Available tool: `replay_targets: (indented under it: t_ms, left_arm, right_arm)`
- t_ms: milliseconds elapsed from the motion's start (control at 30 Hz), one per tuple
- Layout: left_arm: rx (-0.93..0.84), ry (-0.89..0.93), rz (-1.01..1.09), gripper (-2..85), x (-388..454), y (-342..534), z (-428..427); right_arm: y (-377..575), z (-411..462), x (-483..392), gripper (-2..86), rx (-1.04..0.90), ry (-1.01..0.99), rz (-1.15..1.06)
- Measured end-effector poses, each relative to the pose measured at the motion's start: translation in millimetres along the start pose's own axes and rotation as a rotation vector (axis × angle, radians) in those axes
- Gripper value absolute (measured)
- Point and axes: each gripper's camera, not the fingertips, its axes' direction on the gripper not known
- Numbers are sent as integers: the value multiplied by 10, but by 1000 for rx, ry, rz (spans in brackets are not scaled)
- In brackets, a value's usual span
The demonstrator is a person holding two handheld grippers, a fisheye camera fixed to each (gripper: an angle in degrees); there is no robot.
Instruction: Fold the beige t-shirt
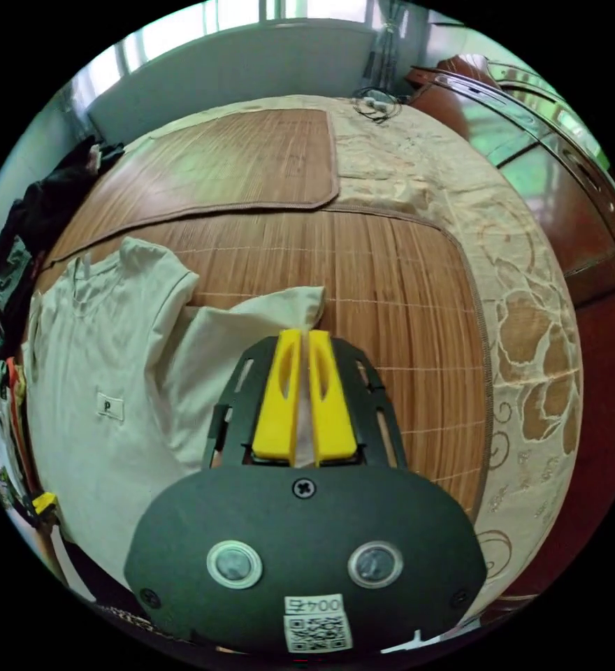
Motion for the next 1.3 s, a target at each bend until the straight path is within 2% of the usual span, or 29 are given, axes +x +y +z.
replay_targets:
  t_ms: [133, 267, 367, 633, 767, 933, 1067, 1233, 1300]
  left_arm:
    - [-1, 3, -3, 4, -49, -14, -22]
    - [-1, -4, 0, 5, -74, -21, -38]
    - [-1, 1, -3, 5, -105, -24, -42]
    - [1, 8, -24, 6, -200, -15, -35]
    - [2, 3, -21, 6, -216, -2, -22]
    - [3, -6, -17, 5, -239, 25, 15]
    - [3, -10, -16, 5, -256, 49, 50]
    - [4, -34, -2, 5, -247, 92, 118]
    - [4, -30, -3, 5, -268, 108, 144]
  right_arm:
    - [94, -83, 110, 0, 29, -116, 49]
    - [299, -402, 490, -5, 154, -311, 222]
    - [372, -636, 506, -5, 175, -333, 216]
    - [432, -1401, -340, -5, 246, -140, 62]
    - [529, -1687, -1200, -2, 269, 75, -56]
    - [826, -1539, -2496, 12, 317, 338, -272]
    - [1064, -979, -3420, 44, 296, 500, -426]
    - [1230, -803, -3756, 89, 284, 418, -464]
    - [1308, -909, -3722, 114, 285, 270, -492]
